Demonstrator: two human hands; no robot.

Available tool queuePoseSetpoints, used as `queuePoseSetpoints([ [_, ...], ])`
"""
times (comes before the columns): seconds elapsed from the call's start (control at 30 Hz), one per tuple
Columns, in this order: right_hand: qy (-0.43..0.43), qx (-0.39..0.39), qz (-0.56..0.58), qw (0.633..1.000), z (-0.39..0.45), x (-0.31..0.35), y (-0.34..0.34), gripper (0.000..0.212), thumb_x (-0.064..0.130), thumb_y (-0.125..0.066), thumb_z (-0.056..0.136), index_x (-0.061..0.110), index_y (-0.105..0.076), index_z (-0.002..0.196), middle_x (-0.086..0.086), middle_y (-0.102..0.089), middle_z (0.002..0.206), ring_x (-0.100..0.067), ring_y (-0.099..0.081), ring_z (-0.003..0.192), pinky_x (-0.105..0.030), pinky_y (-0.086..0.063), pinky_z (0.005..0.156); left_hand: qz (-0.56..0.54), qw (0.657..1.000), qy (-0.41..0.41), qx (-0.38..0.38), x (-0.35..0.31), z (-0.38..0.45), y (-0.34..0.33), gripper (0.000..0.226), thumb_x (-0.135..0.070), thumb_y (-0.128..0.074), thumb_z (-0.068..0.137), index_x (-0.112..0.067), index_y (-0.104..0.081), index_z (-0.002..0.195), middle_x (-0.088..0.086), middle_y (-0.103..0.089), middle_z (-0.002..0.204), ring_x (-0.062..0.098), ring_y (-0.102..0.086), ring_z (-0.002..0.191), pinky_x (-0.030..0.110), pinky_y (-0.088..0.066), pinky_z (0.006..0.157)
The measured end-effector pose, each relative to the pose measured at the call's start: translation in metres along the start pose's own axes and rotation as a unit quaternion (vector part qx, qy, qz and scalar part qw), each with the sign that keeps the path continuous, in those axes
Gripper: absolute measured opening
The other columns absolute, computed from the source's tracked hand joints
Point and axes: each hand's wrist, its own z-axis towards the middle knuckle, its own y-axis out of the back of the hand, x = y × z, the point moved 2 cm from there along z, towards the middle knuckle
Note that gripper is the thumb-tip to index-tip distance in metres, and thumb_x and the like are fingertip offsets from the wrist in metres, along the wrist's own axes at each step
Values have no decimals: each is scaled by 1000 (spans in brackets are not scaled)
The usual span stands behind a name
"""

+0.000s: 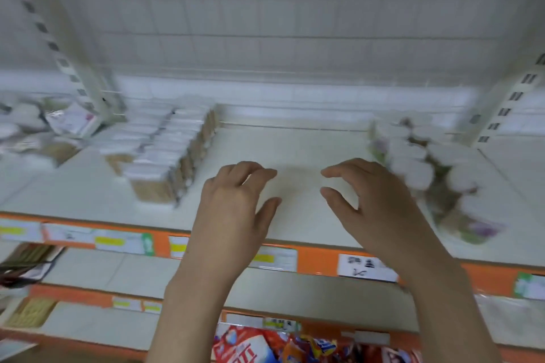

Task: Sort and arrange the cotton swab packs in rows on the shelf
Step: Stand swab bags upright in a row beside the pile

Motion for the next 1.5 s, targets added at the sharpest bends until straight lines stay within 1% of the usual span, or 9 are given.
queuePoseSetpoints([
  [0.23,37,18,3,999,22,127,-68,24,32,-54,90,26,-62,112,14,-59,111,-7,-48,92,-26,-33,83,46,998,37,5,120,-33,92,24,-16,-76,75,-13,-69,98,3,-66,93,31,-61,84,42,-48,70],
  [0.43,85,46,14,995,41,206,-112,23,31,-54,89,25,-62,110,15,-58,107,-7,-48,99,-23,-32,82,46,994,97,-10,198,-52,143,28,-21,-69,81,-10,-67,107,5,-67,100,31,-61,89,47,-49,77],
  [0.7,113,54,13,992,76,238,-144,24,32,-55,90,26,-61,112,13,-58,106,-9,-48,102,-23,-32,85,40,991,127,-13,244,-45,153,31,-25,-66,84,-11,-65,112,4,-66,104,27,-61,97,47,-47,83],
  [0.8,121,54,37,990,97,249,-162,24,31,-55,90,24,-61,112,14,-56,105,-7,-46,99,-20,-30,82,60,990,128,-13,264,-33,157,32,-26,-65,84,-12,-65,112,4,-66,102,27,-61,95,46,-48,82],
  [0.93,132,66,59,987,118,262,-185,26,32,-53,91,25,-60,115,13,-57,111,-9,-48,107,-25,-37,91,81,987,140,-19,290,-24,165,31,-25,-67,83,-10,-65,110,5,-67,101,29,-62,95,47,-49,79],
  [1.07,146,93,63,983,136,278,-212,28,34,-51,92,25,-58,118,13,-54,113,-8,-46,108,-26,-38,91,82,984,160,-16,321,-26,171,31,-25,-67,83,-10,-65,110,5,-66,100,30,-62,93,46,-49,78],
  [1.23,143,129,38,980,159,299,-252,31,35,-50,93,24,-55,121,12,-51,119,-9,-43,113,-19,-31,91,54,982,181,-19,376,-19,178,33,-24,-67,83,-11,-64,114,5,-63,106,25,-59,98,30,-46,77],
  [1.37,102,135,23,985,177,317,-282,33,35,-50,93,24,-53,124,11,-49,123,-9,-40,115,-18,-31,92,45,987,154,14,426,-5,186,35,-23,-67,83,-14,-63,116,6,-62,109,26,-59,97,30,-46,77],
  [1.5,63,141,-7,988,199,341,-312,31,35,-51,92,19,-57,118,5,-51,121,-16,-44,112,-24,-36,92,40,992,108,47,471,11,199,32,-10,-74,74,-11,-68,105,12,-65,95,34,-62,81,29,-44,69],
])
